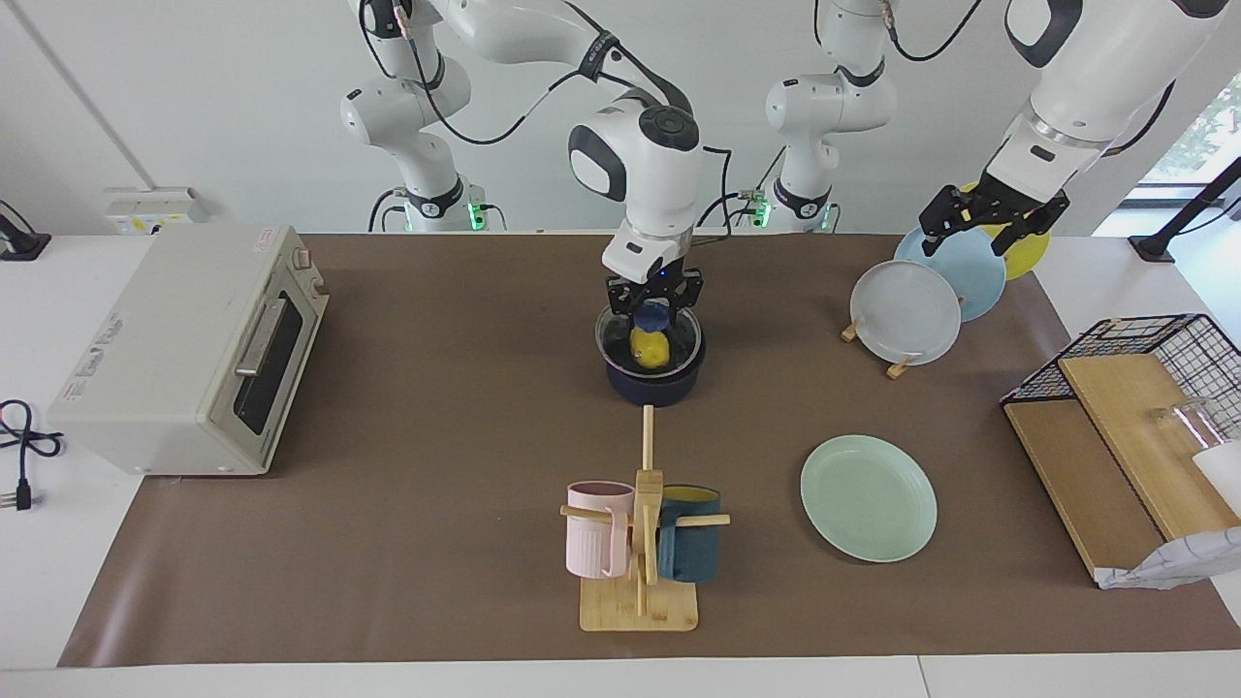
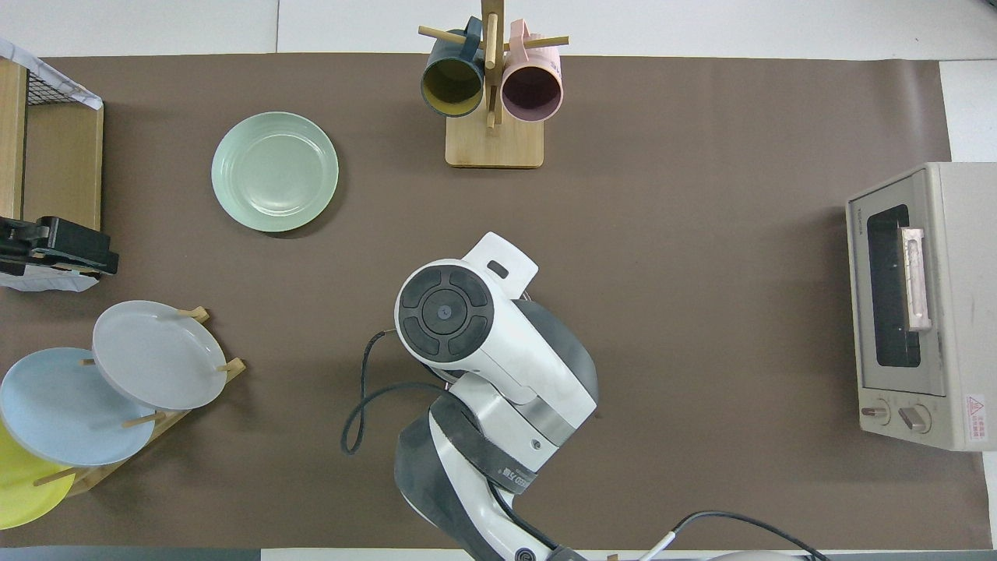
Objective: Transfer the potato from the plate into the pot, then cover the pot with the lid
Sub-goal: 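Lower the glass lid onto the pot with the right gripper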
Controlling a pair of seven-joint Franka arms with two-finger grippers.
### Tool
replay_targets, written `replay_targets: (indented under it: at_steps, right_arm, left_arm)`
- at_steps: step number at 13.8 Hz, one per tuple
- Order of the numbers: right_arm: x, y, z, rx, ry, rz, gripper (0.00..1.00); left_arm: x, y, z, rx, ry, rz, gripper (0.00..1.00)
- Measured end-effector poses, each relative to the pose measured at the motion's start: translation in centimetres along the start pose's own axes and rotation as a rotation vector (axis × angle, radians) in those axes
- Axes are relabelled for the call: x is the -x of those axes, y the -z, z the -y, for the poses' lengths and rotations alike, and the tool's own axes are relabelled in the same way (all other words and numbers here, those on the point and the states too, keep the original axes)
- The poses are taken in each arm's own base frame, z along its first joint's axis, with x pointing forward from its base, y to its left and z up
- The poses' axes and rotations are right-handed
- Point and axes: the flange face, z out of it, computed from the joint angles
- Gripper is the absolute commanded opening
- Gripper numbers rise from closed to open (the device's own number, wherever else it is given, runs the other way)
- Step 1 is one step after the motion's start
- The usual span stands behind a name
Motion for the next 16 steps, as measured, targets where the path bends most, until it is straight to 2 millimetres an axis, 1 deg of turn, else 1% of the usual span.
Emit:
replay_targets:
  at_steps: [2, 5, 16]
  right_arm:
    - [0.53, -0.51, 0.39, 0.004, 0.005, 0.006, 0.0]
    - [0.85, -0.59, 0.75, -0.01, -0.002, 0.02, 0.0]
    - [0.54, -0.93, 1.05, -0.056, -0.008, -0.027, 0.0]
  left_arm:
    - [0.03, 0.09, 0.05, -0.001, 0.001, 0.0, 1.0]
    - [0.04, 0.1, 0.05, -0.002, 0.001, 0.0, 1.0]
    - [-0.05, 0.18, 0.21, -0.002, 0.004, -0.008, 1.0]
